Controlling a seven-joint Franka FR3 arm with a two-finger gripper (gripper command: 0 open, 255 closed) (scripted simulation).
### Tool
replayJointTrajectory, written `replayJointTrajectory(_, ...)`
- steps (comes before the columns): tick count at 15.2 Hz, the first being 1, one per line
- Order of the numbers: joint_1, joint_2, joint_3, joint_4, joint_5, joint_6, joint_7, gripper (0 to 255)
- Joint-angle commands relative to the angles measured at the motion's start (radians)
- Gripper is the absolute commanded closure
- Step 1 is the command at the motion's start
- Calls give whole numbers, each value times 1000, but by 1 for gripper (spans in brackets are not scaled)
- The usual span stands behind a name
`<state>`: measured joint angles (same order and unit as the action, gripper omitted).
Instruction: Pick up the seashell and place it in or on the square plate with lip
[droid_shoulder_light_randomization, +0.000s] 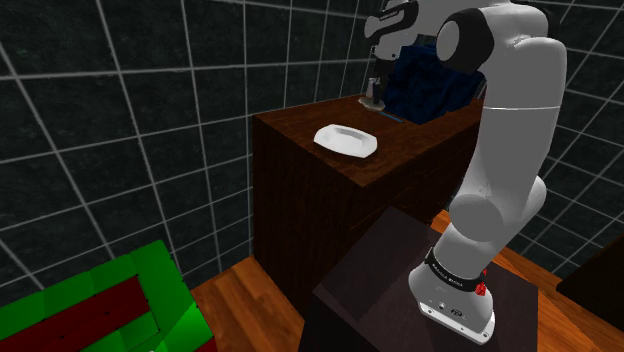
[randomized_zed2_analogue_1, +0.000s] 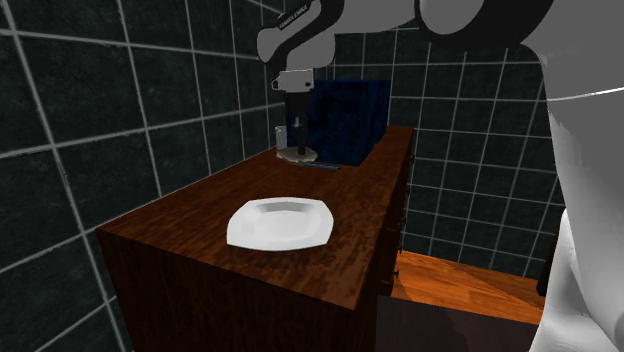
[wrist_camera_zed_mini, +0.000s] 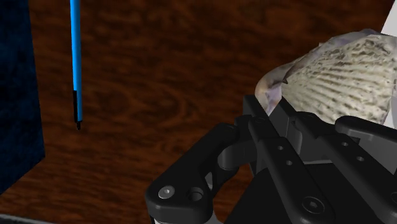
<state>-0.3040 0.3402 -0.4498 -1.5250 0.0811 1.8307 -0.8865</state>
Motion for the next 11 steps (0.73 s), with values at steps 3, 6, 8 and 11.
replayJointTrajectory(3,41,-71,4,-64,-32,-3,44,255)
replayJointTrajectory(6,97,-171,17,-178,-77,17,116,255)
replayJointTrajectory(8,129,-234,31,-245,-105,25,167,255)
replayJointTrajectory(11,169,-321,60,-333,-141,29,245,255)
